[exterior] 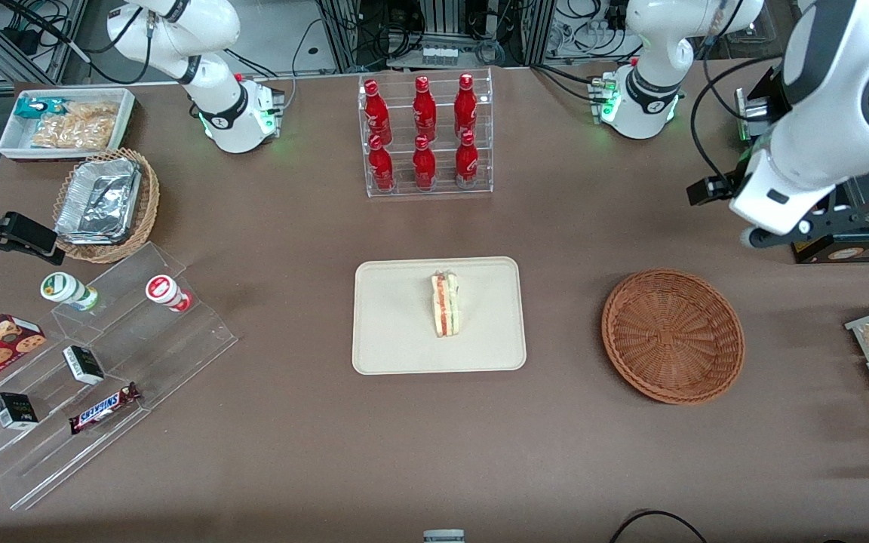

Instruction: Place sandwich from basket to tray

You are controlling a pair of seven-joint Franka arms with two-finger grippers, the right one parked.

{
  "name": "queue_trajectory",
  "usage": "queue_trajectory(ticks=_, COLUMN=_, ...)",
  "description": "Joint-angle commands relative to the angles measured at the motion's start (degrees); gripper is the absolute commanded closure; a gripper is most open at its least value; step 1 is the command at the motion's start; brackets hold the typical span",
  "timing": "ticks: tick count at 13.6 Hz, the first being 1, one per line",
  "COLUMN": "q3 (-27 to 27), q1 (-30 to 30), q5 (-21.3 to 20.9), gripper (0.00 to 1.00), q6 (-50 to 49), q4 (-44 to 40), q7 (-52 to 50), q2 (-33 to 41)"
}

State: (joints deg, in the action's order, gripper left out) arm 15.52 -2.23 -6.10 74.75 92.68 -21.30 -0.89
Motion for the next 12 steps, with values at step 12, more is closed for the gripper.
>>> queue_trajectory(ticks=12, q3=-1.6, q1=-1.5, q5=1.2, gripper=0.0, q6=0.3, q4=-5.7, q7=9.4, q2=-0.6)
